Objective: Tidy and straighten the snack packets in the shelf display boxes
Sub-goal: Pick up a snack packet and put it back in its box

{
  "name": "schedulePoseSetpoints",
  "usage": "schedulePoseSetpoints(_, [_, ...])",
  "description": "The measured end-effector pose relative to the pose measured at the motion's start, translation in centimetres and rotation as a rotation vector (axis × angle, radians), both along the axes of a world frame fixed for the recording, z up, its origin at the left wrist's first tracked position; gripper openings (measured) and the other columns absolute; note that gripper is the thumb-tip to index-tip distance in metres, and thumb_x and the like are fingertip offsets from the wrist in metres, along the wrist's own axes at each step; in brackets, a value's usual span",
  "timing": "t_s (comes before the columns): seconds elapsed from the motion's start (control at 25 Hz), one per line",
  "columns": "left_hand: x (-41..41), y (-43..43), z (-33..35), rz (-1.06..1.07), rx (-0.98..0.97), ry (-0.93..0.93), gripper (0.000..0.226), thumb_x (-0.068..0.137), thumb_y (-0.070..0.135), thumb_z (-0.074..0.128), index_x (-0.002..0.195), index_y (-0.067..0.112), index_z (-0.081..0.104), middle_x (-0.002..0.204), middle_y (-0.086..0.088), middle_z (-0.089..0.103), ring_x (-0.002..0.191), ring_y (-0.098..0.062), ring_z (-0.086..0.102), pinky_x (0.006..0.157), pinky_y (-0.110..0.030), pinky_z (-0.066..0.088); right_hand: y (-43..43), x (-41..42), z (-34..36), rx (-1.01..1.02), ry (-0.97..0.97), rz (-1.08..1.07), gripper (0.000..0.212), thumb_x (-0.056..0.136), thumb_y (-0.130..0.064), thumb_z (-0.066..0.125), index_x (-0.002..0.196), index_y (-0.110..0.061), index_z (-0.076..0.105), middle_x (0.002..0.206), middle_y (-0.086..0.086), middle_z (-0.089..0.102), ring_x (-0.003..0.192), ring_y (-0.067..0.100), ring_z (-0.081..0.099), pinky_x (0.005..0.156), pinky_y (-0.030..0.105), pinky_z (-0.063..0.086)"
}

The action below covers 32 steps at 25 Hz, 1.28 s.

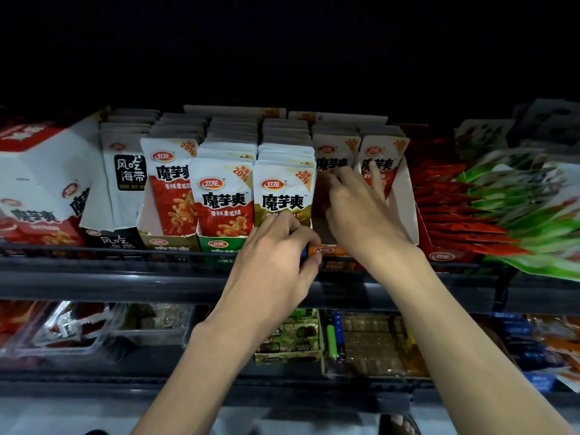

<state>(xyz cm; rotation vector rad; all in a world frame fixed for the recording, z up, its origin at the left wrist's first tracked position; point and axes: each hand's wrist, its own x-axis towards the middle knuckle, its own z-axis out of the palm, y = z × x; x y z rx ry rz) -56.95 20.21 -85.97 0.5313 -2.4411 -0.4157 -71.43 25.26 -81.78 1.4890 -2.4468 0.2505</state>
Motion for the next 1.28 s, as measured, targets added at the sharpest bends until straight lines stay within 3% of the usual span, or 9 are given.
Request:
schedulePoseSetpoints(0.16, [0.3, 0.2, 0.2, -0.004, 0.017, 0.013, 0.021, 0.088, 0.025, 0.066, 0.107, 0.015, 0.069, 0.099, 0.005, 0.055, 0.1, -0.016, 0.052, 0.087, -0.04, 0.048, 0.4, 0.5, 0.7, -0.13, -0.087, -0.004, 0.056, 0.093, 0.0, 0.049, 0.147, -0.014, 0.04, 0.143, 0.007, 0.046, 0.139, 0.025, 0.035, 0.121, 0.039, 0.01])
schedulePoseSetpoints(0.28, [0.8, 0.2, 0.4, -0.023, 0.062, 0.058, 0.019, 0.09, 0.02, 0.065, 0.108, 0.017, 0.068, 0.105, 0.007, 0.062, 0.104, -0.012, 0.054, 0.089, -0.036, 0.048, 1.5, 1.0, 1.6, -0.372, -0.165, -0.007, 0.046, 0.094, 0.001, 0.051, 0.136, -0.017, 0.051, 0.132, 0.005, 0.054, 0.122, 0.026, 0.051, 0.091, 0.034, 0.043])
schedulePoseSetpoints(0.36, [1.5, 0.1, 0.8, 0.017, 0.068, 0.129, 0.015, 0.09, 0.016, 0.064, 0.104, 0.018, 0.069, 0.103, 0.009, 0.065, 0.097, -0.008, 0.056, 0.085, -0.029, 0.049, 2.1, 1.5, 2.1, -0.544, -0.157, 0.094, 0.036, 0.09, 0.005, 0.054, 0.121, -0.013, 0.059, 0.115, 0.005, 0.061, 0.105, 0.021, 0.058, 0.08, 0.03, 0.047])
schedulePoseSetpoints(0.52, [4.3, -0.9, 2.5, 0.358, 0.119, 0.325, 0.011, 0.087, 0.014, 0.063, 0.095, 0.02, 0.067, 0.087, 0.01, 0.063, 0.078, -0.009, 0.056, 0.081, -0.017, 0.043, 2.7, 3.9, 3.3, -0.685, -0.138, 0.279, 0.02, 0.093, 0.001, 0.055, 0.108, -0.009, 0.065, 0.102, 0.0, 0.062, 0.093, 0.006, 0.054, 0.078, 0.011, 0.039])
schedulePoseSetpoints(0.68, [7.1, -3.4, 3.1, 0.609, 0.143, 0.266, 0.014, 0.087, 0.022, 0.061, 0.102, 0.021, 0.059, 0.098, 0.002, 0.061, 0.093, -0.021, 0.056, 0.079, -0.038, 0.047, 1.8, 7.5, 2.9, -0.617, -0.14, 0.392, 0.02, 0.096, -0.004, 0.056, 0.112, -0.01, 0.067, 0.107, -0.002, 0.062, 0.1, 0.001, 0.053, 0.086, 0.007, 0.038])
schedulePoseSetpoints(0.8, [8.6, -5.0, 3.1, 0.744, 0.107, 0.109, 0.03, 0.086, 0.026, 0.061, 0.114, 0.015, 0.06, 0.114, -0.01, 0.058, 0.107, -0.03, 0.051, 0.087, -0.046, 0.046, -0.4, 9.7, 2.4, -0.536, -0.081, 0.437, 0.024, 0.096, -0.008, 0.055, 0.117, -0.009, 0.066, 0.11, 0.002, 0.061, 0.104, 0.013, 0.057, 0.086, 0.019, 0.046])
schedulePoseSetpoints(0.92, [9.1, -5.7, 3.2, 0.77, 0.091, 0.029, 0.034, 0.086, 0.028, 0.059, 0.116, 0.013, 0.064, 0.119, -0.013, 0.058, 0.111, -0.033, 0.049, 0.09, -0.046, 0.043, -3.9, 10.8, 2.7, -0.453, 0.098, 0.411, 0.032, 0.092, -0.013, 0.063, 0.124, -0.006, 0.064, 0.115, 0.008, 0.06, 0.108, 0.025, 0.052, 0.09, 0.037, 0.046])
schedulePoseSetpoints(1.08, [9.4, -6.3, 2.9, 0.754, 0.104, -0.032, 0.031, 0.088, 0.028, 0.056, 0.11, 0.011, 0.069, 0.115, -0.011, 0.061, 0.104, -0.033, 0.054, 0.084, -0.042, 0.043, -8.8, 12.0, 3.9, -0.258, 0.315, 0.366, 0.048, 0.092, -0.026, 0.062, 0.134, -0.004, 0.055, 0.127, 0.011, 0.056, 0.118, 0.031, 0.048, 0.105, 0.039, 0.032])
schedulePoseSetpoints(1.28, [9.4, -6.4, 2.8, 0.745, 0.1, -0.028, 0.026, 0.088, 0.025, 0.057, 0.093, 0.004, 0.071, 0.107, -0.011, 0.064, 0.097, -0.032, 0.057, 0.082, -0.043, 0.046, -11.9, 12.7, 4.1, -0.1, 0.344, 0.226, 0.048, 0.093, -0.023, 0.057, 0.138, -0.009, 0.047, 0.134, 0.009, 0.047, 0.125, 0.029, 0.041, 0.106, 0.039, 0.029])
